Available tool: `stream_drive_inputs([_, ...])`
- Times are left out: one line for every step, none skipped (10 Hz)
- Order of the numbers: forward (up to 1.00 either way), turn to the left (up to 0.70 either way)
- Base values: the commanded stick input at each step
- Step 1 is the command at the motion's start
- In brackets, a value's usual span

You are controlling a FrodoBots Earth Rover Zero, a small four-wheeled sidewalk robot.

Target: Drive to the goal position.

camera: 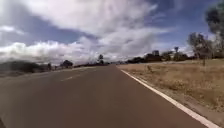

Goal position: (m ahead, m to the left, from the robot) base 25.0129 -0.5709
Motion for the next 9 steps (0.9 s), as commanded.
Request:
stream_drive_inputs([0.7, 0.0])
stream_drive_inputs([0.7, 0.0])
stream_drive_inputs([0.7, 0.0])
stream_drive_inputs([0.7, 0.0])
stream_drive_inputs([0.7, 0.0])
stream_drive_inputs([0.7, 0.0])
stream_drive_inputs([0.7, 0.0])
stream_drive_inputs([0.7, 0.0])
stream_drive_inputs([0.7, 0.0])
